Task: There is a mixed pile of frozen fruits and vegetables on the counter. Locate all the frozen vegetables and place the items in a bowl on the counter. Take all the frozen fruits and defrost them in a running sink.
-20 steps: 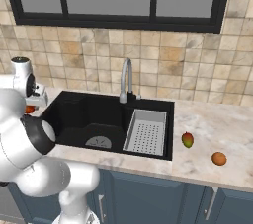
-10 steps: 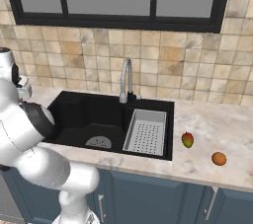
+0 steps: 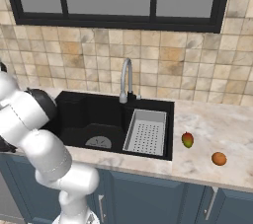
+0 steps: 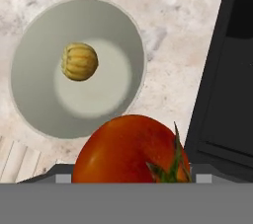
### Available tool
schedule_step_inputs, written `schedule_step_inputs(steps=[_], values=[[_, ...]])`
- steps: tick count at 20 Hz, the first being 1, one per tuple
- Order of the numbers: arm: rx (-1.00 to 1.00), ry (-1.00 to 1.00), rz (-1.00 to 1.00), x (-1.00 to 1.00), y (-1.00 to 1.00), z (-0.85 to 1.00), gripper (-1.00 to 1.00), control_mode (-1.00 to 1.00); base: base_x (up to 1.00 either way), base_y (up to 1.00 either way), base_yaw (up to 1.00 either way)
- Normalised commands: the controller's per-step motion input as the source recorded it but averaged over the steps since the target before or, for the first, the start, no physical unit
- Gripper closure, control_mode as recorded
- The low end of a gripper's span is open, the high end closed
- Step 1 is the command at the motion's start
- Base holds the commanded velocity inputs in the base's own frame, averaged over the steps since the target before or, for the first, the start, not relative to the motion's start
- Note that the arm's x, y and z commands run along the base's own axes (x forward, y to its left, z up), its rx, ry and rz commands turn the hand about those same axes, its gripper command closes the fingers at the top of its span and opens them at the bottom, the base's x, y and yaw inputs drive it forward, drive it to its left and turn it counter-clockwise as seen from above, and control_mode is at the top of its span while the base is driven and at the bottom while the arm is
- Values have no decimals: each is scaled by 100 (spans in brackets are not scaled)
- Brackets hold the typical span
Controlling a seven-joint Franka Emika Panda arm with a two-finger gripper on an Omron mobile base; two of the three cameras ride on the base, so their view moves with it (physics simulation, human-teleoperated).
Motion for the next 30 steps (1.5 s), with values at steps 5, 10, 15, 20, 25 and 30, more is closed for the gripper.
schedule_step_inputs(steps=[5,10,15,20,25,30], values=[[-1,0,0,11,40,-5,100,-100,0,0,0],[-9,0,0,24,33,-12,100,-100,0,0,0],[-10,0,0,31,33,-21,100,-100,0,0,0],[-2,0,0,33,38,-22,100,-100,0,0,0],[-4,0,0,7,41,-26,100,-100,0,0,0],[-6,0,0,-12,21,-17,-100,-100,0,0,0]])
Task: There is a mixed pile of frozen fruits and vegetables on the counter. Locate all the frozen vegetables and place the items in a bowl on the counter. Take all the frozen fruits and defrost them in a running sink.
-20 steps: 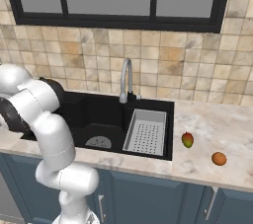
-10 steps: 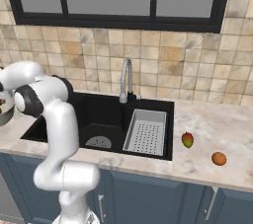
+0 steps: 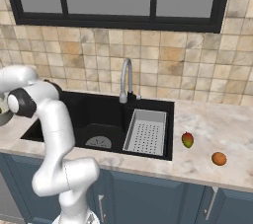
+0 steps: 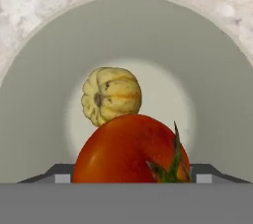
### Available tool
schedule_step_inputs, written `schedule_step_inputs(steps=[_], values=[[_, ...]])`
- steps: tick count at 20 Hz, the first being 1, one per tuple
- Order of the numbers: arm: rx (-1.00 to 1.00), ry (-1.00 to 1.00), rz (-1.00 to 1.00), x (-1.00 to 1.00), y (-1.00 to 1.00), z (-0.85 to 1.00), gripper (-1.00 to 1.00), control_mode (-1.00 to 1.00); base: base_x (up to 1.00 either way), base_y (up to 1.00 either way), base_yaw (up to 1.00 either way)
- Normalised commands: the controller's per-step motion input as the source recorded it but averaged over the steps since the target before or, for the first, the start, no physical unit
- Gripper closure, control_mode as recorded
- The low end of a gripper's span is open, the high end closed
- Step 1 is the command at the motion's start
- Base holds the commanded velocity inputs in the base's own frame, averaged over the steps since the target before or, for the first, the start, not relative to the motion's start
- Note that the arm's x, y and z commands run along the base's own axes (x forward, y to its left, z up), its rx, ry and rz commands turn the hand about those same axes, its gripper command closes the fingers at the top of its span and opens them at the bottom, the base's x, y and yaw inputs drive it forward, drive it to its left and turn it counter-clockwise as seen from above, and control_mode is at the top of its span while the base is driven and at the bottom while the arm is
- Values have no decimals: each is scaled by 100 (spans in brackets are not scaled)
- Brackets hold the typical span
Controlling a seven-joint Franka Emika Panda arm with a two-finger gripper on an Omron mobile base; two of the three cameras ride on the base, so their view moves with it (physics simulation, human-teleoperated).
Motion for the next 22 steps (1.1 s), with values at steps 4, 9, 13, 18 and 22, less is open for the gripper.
schedule_step_inputs(steps=[4,9,13,18,22], values=[[-14,0,1,-32,-9,-18,-100,-100,0,0,0],[-13,0,0,-19,-19,-23,-100,-100,0,0,0],[-10,-7,0,-23,-31,-2,-100,-100,0,0,0],[-1,-18,0,-35,-46,72,-100,-100,0,0,0],[0,-17,0,-38,-70,74,-100,-100,0,0,0]])
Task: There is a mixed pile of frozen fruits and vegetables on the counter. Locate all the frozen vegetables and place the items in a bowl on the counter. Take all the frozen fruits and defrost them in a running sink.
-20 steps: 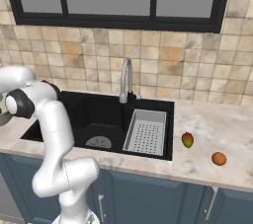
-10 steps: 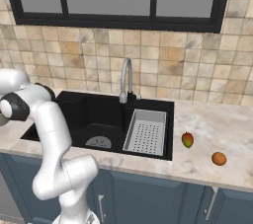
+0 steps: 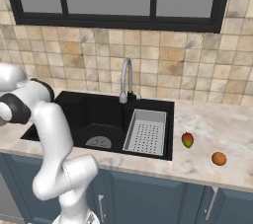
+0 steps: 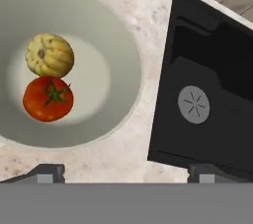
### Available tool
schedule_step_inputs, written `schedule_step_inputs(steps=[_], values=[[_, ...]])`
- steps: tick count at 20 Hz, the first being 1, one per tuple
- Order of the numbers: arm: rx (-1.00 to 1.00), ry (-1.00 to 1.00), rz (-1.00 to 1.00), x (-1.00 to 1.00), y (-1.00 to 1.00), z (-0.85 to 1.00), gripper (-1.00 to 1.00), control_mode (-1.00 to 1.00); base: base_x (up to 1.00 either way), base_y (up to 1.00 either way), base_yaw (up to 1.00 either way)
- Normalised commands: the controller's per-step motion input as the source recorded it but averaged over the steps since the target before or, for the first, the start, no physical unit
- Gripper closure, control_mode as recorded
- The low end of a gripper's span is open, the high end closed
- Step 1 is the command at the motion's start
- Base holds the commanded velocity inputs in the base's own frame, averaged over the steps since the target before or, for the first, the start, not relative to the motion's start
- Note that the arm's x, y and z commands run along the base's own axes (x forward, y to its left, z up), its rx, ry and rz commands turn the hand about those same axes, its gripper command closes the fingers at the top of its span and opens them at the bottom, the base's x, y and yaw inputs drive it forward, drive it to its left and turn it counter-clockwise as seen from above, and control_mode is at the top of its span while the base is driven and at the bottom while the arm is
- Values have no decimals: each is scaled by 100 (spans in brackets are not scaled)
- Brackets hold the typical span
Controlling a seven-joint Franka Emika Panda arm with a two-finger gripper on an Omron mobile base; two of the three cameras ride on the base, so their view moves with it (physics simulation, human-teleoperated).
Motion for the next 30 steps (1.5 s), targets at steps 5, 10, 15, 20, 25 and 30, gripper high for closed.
schedule_step_inputs(steps=[5,10,15,20,25,30], values=[[0,-6,-1,-25,-99,37,-100,-100,0,0,0],[8,-3,-7,-34,-100,23,-100,-100,0,0,0],[23,-5,-15,-50,-100,30,-100,-100,0,0,0],[30,-2,-21,-40,-100,22,-100,-100,0,0,0],[22,0,-20,-28,-100,14,-100,-100,0,0,0],[-1,0,-12,-3,-100,10,-100,-100,0,0,0]])
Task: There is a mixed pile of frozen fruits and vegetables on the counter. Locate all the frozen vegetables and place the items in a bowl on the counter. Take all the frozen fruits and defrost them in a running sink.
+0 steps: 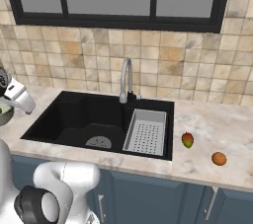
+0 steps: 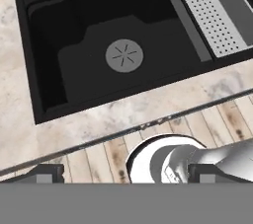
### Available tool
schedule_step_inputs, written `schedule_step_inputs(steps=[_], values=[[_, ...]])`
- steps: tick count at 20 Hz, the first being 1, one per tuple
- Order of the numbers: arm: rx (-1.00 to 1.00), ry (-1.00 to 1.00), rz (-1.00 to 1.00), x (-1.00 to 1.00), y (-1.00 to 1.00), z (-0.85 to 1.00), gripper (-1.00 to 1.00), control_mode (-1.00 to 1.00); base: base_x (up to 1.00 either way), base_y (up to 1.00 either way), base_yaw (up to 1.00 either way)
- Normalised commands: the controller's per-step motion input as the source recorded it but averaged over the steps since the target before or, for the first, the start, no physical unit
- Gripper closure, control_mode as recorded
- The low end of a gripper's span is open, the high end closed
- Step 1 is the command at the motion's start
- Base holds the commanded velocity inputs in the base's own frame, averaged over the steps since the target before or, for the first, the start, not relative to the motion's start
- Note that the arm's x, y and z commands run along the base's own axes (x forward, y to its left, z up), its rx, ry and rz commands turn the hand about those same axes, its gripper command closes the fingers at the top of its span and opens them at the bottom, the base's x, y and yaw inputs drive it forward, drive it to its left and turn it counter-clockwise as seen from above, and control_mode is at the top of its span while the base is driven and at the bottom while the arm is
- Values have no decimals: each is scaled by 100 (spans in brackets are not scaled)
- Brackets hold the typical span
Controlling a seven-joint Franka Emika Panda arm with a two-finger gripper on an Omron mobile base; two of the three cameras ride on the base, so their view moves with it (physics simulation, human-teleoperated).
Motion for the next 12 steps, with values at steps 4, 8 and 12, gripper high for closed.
schedule_step_inputs(steps=[4,8,12], values=[[-20,1,-5,0,-92,24,-100,-100,0,0,0],[-26,5,0,0,-93,19,-100,-100,0,0,0],[-20,8,0,0,-100,1,-100,-100,0,0,0]])
